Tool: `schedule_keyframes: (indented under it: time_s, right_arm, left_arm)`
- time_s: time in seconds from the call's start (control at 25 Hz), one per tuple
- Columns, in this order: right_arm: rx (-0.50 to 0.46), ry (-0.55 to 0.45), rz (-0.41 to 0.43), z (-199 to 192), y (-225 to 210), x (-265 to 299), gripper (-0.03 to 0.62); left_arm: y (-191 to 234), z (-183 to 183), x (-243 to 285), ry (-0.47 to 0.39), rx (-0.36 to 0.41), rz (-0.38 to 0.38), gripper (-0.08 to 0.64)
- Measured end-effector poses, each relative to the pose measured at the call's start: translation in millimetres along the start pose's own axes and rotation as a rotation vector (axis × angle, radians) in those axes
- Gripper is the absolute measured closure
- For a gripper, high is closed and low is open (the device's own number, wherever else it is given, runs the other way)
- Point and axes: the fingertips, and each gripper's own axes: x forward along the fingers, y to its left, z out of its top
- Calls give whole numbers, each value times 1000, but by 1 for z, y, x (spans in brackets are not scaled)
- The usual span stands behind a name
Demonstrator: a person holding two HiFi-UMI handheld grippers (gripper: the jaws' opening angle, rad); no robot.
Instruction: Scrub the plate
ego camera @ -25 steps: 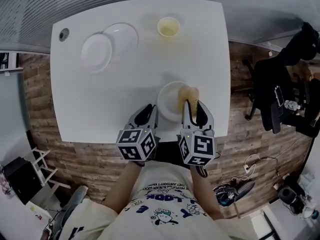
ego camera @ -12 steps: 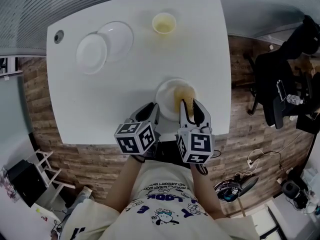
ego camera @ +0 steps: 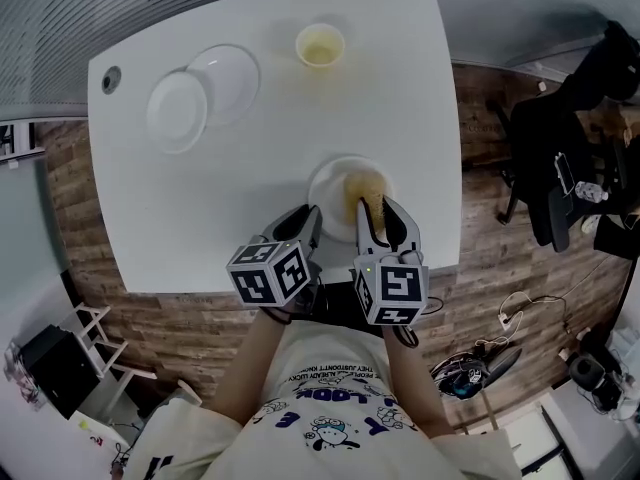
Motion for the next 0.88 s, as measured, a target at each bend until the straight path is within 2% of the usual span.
schedule_keyframes:
  time_s: [0.32,0.56,0.88]
  right_arm:
    - [4,5,19,-1,0,2,483]
    - [7,4,6,1,-1,0,483]
    - [-20,-6,-35,9,-4,-3,483]
  left_arm:
    - [2,2,2,9,-71,-27,497]
    - [1,2,2,-13,-31,3,497]
    - [2,1,3,-8,-42,14,499]
